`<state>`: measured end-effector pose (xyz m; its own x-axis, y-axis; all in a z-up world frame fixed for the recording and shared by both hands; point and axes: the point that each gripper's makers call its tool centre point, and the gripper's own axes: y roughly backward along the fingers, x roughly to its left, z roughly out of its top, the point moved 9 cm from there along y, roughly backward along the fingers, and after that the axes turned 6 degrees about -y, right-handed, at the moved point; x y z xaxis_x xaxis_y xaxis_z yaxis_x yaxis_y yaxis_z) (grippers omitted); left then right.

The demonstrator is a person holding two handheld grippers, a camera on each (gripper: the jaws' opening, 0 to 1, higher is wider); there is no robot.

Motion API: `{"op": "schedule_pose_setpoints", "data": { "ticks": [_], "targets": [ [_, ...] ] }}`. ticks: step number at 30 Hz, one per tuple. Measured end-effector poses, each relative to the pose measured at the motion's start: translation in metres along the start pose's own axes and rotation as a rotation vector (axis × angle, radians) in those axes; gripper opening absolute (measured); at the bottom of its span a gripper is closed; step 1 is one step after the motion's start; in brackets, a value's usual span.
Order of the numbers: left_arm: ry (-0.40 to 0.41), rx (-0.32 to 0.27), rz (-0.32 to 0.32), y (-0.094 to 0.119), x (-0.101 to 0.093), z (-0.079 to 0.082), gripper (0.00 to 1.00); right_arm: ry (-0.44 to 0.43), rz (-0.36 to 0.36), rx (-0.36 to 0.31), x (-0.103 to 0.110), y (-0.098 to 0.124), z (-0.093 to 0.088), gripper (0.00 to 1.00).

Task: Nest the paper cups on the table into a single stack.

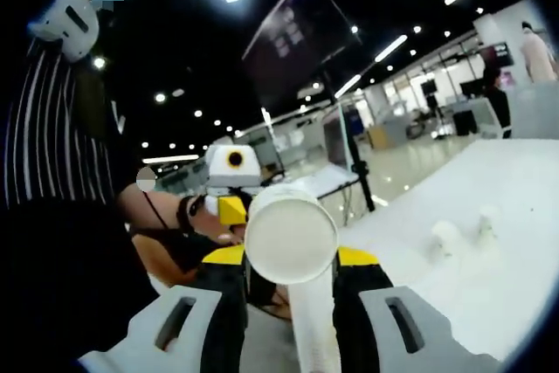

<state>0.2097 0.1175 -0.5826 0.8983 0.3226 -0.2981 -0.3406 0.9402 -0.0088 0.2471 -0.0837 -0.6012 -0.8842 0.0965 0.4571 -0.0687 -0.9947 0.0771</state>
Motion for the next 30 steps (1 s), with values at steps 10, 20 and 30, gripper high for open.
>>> {"op": "schedule_pose_setpoints", "data": {
  "ticks": [10,20,30],
  "targets": [
    [0.046,0.011,-0.028,-0.0014,-0.0018,0.0017,0.03,-0.004,0.007,0.000,-0.0006,0.0024,-0.0007,0.33],
    [0.053,0.028,-0.059,-0.0053,-0.0048,0.0027,0.00,-0.001,0.004,0.004,-0.0031,0.0050,-0.0011,0.32],
    [0.064,0.057,-0.062,-0.0055,-0.0039,0.0059,0.00,-0.020,0.005,-0.019,-0.0042,0.0068,-0.0010,0.34]
  ]
}}
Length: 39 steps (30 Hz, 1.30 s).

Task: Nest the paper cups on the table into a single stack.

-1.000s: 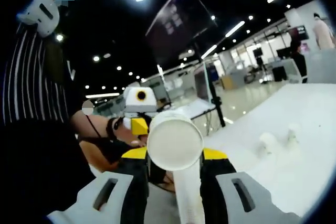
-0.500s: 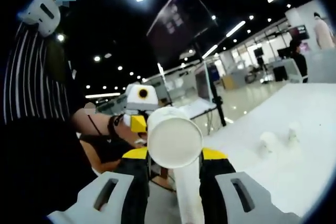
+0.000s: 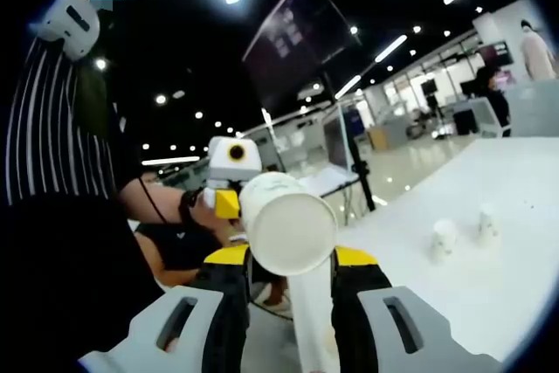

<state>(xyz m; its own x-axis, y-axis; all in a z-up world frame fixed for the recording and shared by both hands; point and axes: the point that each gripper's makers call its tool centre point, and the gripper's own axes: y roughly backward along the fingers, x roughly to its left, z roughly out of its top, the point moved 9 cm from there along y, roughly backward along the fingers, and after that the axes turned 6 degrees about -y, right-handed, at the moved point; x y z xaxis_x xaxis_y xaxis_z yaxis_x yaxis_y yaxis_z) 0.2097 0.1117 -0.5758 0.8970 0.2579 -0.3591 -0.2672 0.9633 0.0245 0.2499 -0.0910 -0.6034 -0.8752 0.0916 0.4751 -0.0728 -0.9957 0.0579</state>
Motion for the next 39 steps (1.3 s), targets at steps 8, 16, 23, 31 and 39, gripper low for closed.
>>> {"op": "schedule_pose_setpoints", "data": {
  "ticks": [8,16,23,31,39],
  "targets": [
    [-0.003,0.015,-0.002,-0.002,0.001,0.001,0.00,0.009,-0.011,-0.008,0.000,0.004,0.001,0.35],
    [0.010,0.027,0.001,-0.002,0.004,-0.001,0.00,-0.001,-0.042,-0.034,-0.004,0.013,0.006,0.40],
    [0.000,0.036,0.009,0.000,0.004,-0.001,0.00,0.013,-0.075,-0.047,-0.007,0.020,0.010,0.43],
    [-0.009,0.037,0.022,0.005,0.005,0.000,0.00,0.017,-0.102,-0.070,-0.009,0.028,0.016,0.45],
    [0.006,0.048,0.031,0.009,0.005,-0.005,0.00,0.032,-0.148,-0.108,-0.011,0.045,0.023,0.49]
  ]
}}
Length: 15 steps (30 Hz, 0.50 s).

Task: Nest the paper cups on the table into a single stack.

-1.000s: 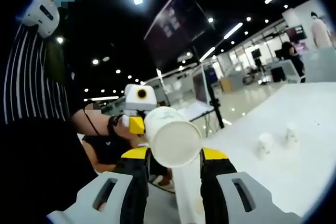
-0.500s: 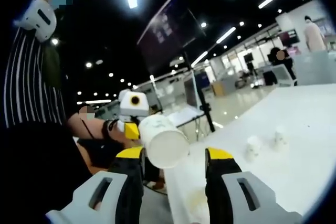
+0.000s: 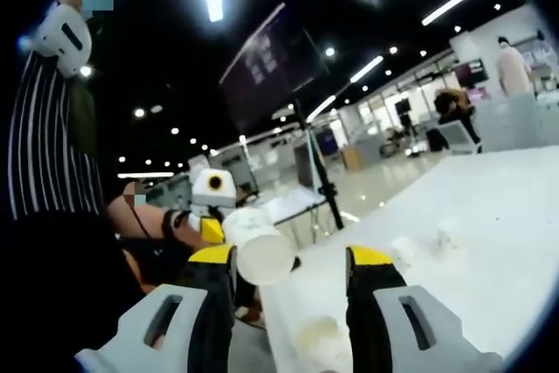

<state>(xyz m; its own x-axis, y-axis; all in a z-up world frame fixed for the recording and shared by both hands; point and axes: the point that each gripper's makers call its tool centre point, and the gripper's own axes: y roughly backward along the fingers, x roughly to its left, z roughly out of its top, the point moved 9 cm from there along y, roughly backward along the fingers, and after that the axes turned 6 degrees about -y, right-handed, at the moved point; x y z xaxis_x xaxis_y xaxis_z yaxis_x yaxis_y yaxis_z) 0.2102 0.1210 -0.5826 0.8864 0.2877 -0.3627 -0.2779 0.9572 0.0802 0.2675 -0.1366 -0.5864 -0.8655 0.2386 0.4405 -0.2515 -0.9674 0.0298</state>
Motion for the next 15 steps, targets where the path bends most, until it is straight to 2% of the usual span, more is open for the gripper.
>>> {"op": "schedule_pose_setpoints", "data": {
  "ticks": [4,11,15],
  "targets": [
    [-0.001,0.024,-0.008,-0.001,-0.001,-0.002,0.00,0.008,-0.065,-0.038,-0.007,0.008,0.006,0.58],
    [-0.003,0.043,-0.002,0.000,0.000,-0.003,0.00,0.032,-0.153,-0.062,-0.019,0.017,0.009,0.67],
    [-0.018,0.097,0.002,0.000,0.000,-0.007,0.00,0.055,-0.212,-0.046,-0.028,0.022,0.008,0.72]
  ]
}}
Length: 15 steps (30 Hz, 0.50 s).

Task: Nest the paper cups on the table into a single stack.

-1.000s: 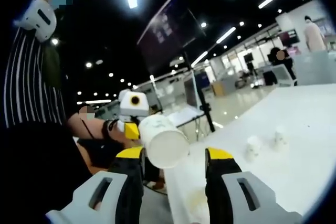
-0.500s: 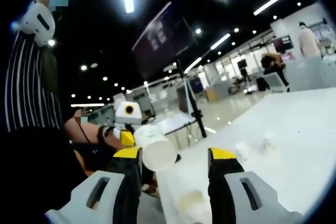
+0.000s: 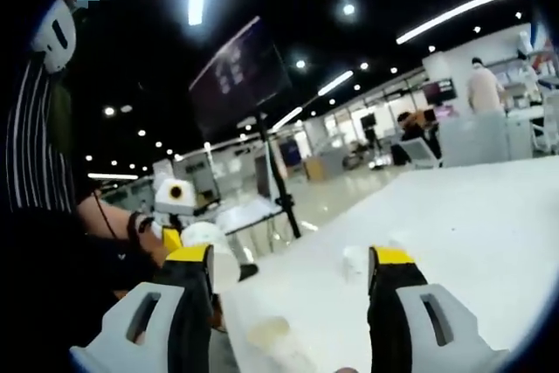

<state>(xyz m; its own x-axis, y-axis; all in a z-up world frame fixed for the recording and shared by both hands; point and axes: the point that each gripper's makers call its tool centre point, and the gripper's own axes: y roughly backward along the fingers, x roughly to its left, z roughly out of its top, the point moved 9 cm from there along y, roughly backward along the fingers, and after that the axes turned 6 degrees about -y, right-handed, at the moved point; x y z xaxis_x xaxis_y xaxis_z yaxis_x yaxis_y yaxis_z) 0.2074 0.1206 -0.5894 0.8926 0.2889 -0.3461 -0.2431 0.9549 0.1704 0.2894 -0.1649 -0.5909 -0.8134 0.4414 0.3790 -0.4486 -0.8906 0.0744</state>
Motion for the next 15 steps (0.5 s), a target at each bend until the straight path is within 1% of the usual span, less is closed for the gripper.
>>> {"op": "schedule_pose_setpoints", "data": {
  "ticks": [1,3,5,7,8,12,13,15],
  "targets": [
    [-0.009,0.011,0.003,0.000,0.000,-0.001,0.00,0.005,-0.008,0.001,-0.001,0.000,0.000,0.74],
    [-0.014,0.036,0.007,0.000,0.000,-0.004,0.00,0.043,-0.052,0.023,-0.006,0.002,-0.002,0.79],
    [-0.015,0.064,0.009,-0.002,0.000,-0.006,0.00,0.051,-0.058,0.024,-0.008,0.002,-0.003,0.81],
    [-0.018,0.069,0.008,-0.002,0.001,-0.007,0.00,0.054,-0.062,0.027,-0.009,0.003,-0.004,0.82],
    [-0.027,0.081,0.012,-0.002,0.001,-0.007,0.00,0.056,-0.065,0.035,-0.010,0.004,-0.004,0.82],
    [-0.073,0.134,0.012,-0.004,0.001,-0.005,0.00,0.085,-0.095,0.065,-0.016,0.008,-0.007,0.84],
    [-0.119,0.170,0.013,-0.005,0.001,-0.004,0.00,0.086,-0.104,0.080,-0.019,0.009,-0.008,0.85],
    [-0.148,0.197,0.008,-0.009,-0.001,-0.001,0.00,0.118,-0.122,0.090,-0.022,0.010,-0.008,0.89]
  ]
}}
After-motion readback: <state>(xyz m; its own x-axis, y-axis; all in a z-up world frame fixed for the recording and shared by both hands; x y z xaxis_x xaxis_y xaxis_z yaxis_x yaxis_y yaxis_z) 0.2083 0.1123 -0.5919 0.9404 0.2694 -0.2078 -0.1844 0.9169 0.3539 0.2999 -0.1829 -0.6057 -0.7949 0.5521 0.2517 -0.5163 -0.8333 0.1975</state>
